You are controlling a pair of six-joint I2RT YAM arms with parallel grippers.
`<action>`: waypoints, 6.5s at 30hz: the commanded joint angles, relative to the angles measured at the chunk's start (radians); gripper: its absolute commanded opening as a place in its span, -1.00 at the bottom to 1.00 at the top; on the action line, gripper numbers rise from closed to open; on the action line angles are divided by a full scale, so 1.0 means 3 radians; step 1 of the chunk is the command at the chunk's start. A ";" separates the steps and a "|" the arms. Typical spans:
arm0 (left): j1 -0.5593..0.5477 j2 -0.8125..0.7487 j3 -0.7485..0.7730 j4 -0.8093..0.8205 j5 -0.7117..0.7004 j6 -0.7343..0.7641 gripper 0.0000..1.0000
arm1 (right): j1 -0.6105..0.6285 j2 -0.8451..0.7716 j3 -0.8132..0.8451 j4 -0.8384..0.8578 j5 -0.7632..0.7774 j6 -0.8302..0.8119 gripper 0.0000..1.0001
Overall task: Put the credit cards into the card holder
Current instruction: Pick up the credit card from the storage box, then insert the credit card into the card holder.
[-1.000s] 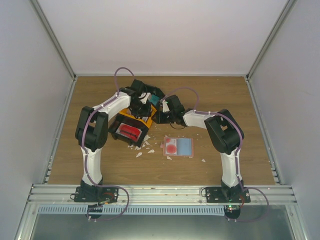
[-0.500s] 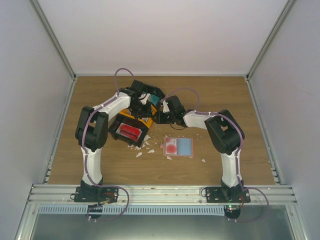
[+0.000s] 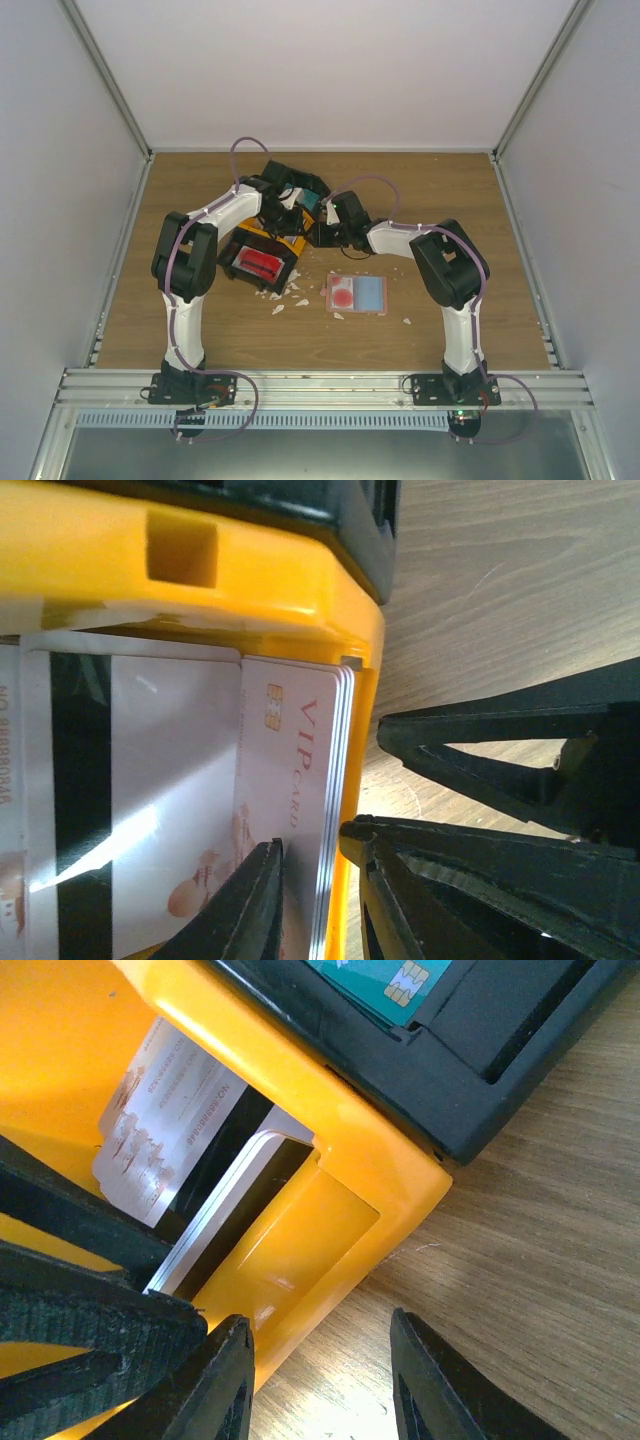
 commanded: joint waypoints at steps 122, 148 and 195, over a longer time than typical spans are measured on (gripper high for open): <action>-0.0610 -0.2059 -0.2173 0.2730 0.0611 -0.1604 -1.00 | -0.0424 -0.2201 -0.1480 -0.1079 0.1177 0.0054 0.07; -0.1308 -0.1511 -0.3269 0.4079 0.0025 -0.2667 -1.00 | -0.0070 -0.2310 -0.2096 -0.1499 0.1181 -0.0085 0.06; -0.1388 -0.1304 -0.3518 0.4829 -0.0144 -0.3019 -1.00 | -0.0075 -0.2121 -0.2280 -0.1524 0.1196 0.0128 -0.27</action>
